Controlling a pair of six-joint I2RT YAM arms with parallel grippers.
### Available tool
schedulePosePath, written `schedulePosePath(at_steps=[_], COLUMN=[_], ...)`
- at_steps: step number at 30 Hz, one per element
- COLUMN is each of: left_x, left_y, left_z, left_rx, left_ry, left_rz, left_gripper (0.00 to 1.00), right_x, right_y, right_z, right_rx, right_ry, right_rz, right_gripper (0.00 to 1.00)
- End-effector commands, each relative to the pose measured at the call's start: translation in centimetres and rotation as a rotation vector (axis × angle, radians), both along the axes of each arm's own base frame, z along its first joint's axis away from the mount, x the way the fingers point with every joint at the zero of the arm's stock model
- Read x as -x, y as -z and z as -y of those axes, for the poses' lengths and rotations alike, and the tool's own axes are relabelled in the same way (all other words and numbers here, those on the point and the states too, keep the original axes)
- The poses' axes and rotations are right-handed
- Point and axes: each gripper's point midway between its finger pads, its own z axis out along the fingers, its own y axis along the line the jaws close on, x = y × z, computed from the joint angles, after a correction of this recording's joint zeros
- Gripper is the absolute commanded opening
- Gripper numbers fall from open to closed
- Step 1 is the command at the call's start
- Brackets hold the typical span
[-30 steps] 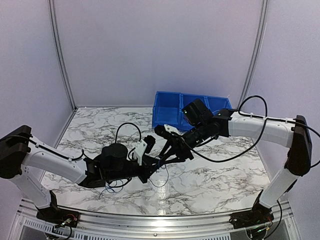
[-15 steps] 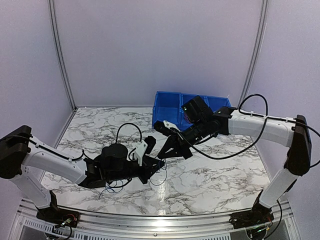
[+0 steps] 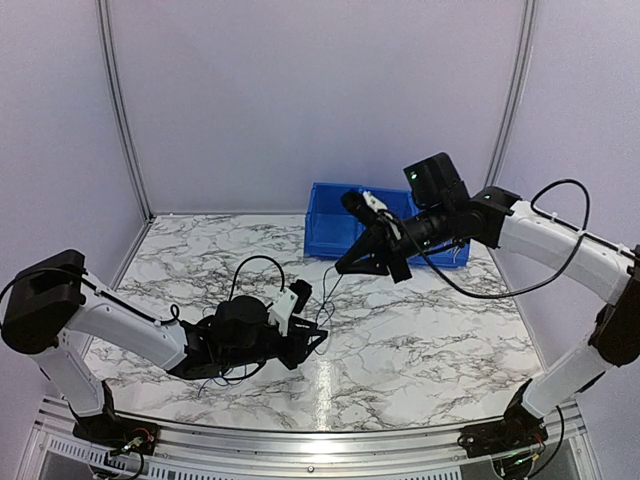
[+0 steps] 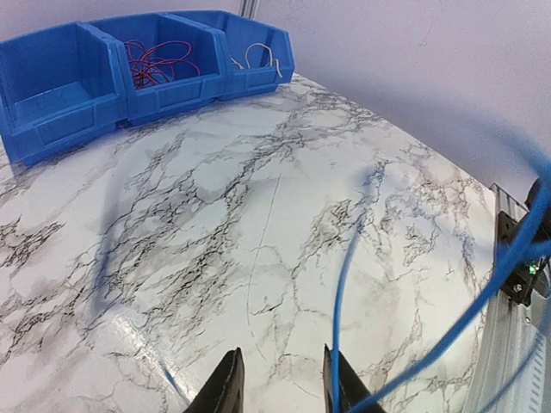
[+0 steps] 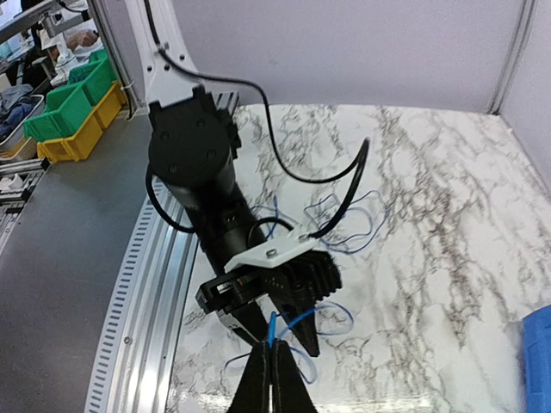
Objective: Untangle the cables
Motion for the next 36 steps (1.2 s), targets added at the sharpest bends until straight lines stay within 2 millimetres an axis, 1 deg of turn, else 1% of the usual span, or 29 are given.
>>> schedulePosePath(at_steps=[1,8,10,13,15,17,21,24,28,31,34,36], left_x=[-0.9,-1.7,-2.0,-2.2,-2.3,-2.3,-2.1,-2.0,-1.5,-1.0,-0.6,-0.3], left_y=[2.0,4.0,4.3,4.4,4.6,4.7,4.9,4.8,4.6,4.3,3.6,3.3], left_z=[-0.9,-1.8,-2.1,-2.4,-2.6,-2.7,-2.7,-2.8,-3.1,-3.2,-3.4,-3.6], left_rx=[-0.041,-0.072,-0.075,-0.076,-0.078,-0.079,-0.082,-0.078,-0.067,-0.051,-0.03,-0.023], left_ry=[-0.05,-0.092,-0.107,-0.118,-0.124,-0.124,-0.119,-0.115,-0.108,-0.096,-0.092,-0.089], left_rz=[-0.029,-0.07,-0.078,-0.088,-0.093,-0.097,-0.102,-0.106,-0.122,-0.135,-0.14,-0.14], left_gripper=[0.34,0.34,0.34,0.34,0.35,0.35,0.36,0.37,0.39,0.39,0.4,0.4], right_x=[0.0,-0.5,-0.7,-1.4,-2.5,-4.0,-8.2,-11.3,-15.6,-18.5,-21.0,-22.5], right_y=[-6.0,-10.2,-11.7,-13.5,-14.7,-16.1,-19.4,-20.9,-21.4,-20.8,-20.2,-19.8], right_z=[1.7,3.3,3.7,4.4,5.0,5.8,8.2,10.0,12.6,13.9,14.5,14.5], right_rx=[-0.102,-0.156,-0.177,-0.195,-0.209,-0.221,-0.263,-0.28,-0.295,-0.282,-0.277,-0.271], right_ry=[0.014,0.058,0.068,0.108,0.155,0.223,0.401,0.529,0.657,0.732,0.767,0.785], right_rz=[0.082,0.145,0.166,0.213,0.256,0.297,0.409,0.476,0.516,0.544,0.543,0.545], right_gripper=[0.0,0.0,0.0,0.0,0.0,0.0,0.0,0.0,0.0,0.0,0.0,0.0])
